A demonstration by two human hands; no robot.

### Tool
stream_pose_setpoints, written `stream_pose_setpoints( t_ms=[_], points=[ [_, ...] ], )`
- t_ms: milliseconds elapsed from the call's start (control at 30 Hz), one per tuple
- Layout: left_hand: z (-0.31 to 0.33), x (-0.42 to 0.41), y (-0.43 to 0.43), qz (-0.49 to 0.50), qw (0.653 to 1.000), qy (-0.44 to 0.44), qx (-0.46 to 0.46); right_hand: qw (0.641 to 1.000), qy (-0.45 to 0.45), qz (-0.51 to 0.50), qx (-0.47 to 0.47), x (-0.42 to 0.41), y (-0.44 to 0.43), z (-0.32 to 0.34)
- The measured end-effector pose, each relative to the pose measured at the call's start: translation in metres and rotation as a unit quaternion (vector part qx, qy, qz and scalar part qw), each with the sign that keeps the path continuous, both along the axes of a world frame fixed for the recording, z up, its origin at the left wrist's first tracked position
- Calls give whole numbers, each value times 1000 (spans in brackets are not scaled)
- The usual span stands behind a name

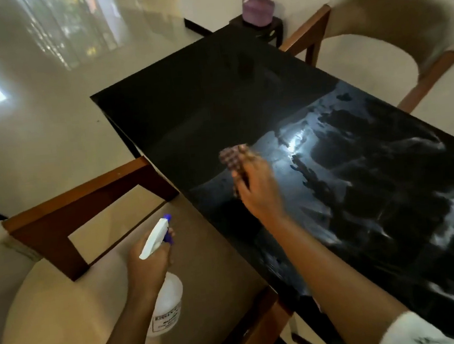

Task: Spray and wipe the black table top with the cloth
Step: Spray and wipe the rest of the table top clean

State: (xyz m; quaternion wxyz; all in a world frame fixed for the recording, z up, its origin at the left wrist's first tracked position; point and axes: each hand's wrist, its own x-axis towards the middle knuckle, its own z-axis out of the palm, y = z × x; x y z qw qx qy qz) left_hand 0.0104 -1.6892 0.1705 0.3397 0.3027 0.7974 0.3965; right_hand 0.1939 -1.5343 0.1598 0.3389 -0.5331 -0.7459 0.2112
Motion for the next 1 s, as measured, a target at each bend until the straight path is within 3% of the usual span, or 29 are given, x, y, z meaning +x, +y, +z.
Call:
stream_pose_setpoints(
  t_ms=[67, 133, 267, 367, 467, 567, 633, 767, 1000],
  points=[
    [-4, -2, 1, 16, 1000, 0, 11, 978, -178, 111, 0, -22, 11, -29],
    [-7, -3, 3, 30, 999, -5, 14, 939, -290, 184, -29, -40, 5, -53],
    [-12, -9, 13, 32, 999, -28, 11, 928, -330, 170, -39, -60, 4, -54],
    [-12, -15, 20, 18, 999, -38, 7, 901, -389, 190, 29, -59, 8, -55],
    [-10, -18, 28, 22, 999, -30, 17, 882, -357, 304, 37, -48, 36, -62],
    [-9, -19, 34, 17, 999, -24, 26, 837, -366, 406, 28, -30, 70, -64],
    [-9, -22, 36, 19, 999, -37, 28, 834, -380, 398, 28, -23, 72, -68],
    [-11, -21, 38, 39, 998, -35, 21, 864, -361, 351, 14, -42, 35, -76],
    [-13, -14, 45, 41, 998, -46, 17, 869, -352, 348, 21, -50, 25, -79]
  ],
)
